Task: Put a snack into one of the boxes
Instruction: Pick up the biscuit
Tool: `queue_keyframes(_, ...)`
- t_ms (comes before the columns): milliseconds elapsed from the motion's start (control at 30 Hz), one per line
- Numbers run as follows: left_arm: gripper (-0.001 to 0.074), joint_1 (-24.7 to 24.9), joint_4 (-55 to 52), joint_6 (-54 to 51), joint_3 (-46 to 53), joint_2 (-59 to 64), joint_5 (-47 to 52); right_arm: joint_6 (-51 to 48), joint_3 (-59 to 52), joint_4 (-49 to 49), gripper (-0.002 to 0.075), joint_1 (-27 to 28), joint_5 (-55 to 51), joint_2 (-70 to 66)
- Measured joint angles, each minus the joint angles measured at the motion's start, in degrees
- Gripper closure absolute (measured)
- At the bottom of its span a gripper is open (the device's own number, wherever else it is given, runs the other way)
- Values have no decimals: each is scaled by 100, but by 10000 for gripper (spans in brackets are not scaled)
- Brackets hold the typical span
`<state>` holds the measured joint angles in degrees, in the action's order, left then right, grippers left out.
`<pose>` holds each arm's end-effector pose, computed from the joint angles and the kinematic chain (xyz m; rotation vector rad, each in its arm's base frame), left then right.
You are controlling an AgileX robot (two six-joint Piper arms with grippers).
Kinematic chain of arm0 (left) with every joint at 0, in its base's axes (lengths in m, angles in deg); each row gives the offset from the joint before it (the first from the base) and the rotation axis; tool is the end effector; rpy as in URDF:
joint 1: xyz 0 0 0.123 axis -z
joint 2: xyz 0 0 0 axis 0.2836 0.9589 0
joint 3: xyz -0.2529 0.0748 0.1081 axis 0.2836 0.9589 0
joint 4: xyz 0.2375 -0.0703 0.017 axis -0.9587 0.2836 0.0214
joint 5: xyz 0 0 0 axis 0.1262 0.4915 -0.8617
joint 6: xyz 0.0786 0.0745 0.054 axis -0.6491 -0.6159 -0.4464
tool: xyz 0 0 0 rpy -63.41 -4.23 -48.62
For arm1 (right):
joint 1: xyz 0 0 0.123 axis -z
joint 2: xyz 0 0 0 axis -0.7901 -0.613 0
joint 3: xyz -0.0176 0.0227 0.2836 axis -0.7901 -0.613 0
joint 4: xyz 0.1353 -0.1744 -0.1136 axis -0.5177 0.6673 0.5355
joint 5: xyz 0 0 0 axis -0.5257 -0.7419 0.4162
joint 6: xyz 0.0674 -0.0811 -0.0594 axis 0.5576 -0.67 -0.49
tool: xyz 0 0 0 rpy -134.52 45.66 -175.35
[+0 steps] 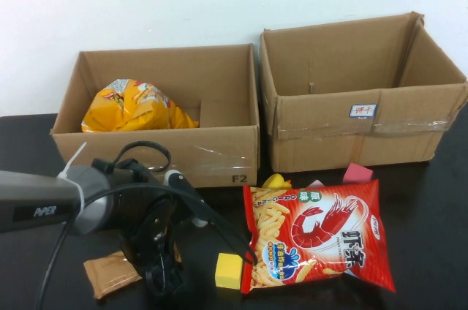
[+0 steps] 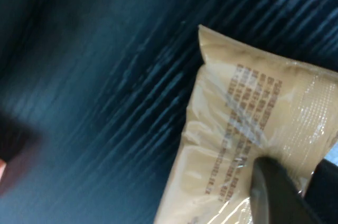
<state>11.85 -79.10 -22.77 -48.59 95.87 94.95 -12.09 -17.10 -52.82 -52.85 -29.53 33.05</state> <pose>0.3090 -0.1429 0.0873 1.1521 2.6727 0.2276 0.1548 0.0228 0.2188 -0.0509 2.2765 0.2298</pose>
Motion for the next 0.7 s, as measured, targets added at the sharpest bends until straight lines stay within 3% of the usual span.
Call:
queue_keyframes(167,647,0,-169,340,0,9,61,-152,0,-12,696,0,0,0)
queue_keyframes(333,440,0,-120,395,0,13,150,-239,0,-66,696,0,0,0)
queue_keyframes(433,372,0,-106,417,0,37,175,-250,0,-88,696,0,0,0)
queue_keyframes(700,350,0,-452,747,0,102,122,-252,0,-157,696,0,0,0)
